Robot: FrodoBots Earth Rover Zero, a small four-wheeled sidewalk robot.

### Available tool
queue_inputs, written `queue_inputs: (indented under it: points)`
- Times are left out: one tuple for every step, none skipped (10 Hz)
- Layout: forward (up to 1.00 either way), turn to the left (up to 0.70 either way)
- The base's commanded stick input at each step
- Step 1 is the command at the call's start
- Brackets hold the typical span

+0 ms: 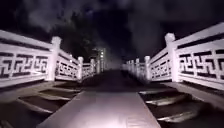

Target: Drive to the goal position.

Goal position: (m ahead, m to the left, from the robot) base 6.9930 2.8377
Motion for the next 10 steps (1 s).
queue_inputs:
  points:
    - [0.37, 0.00]
    - [0.37, 0.00]
    - [0.37, 0.00]
    - [0.37, 0.00]
    - [0.37, 0.00]
    - [0.37, 0.00]
    - [0.37, 0.00]
    - [0.37, 0.00]
    - [0.37, 0.00]
    - [0.37, 0.00]
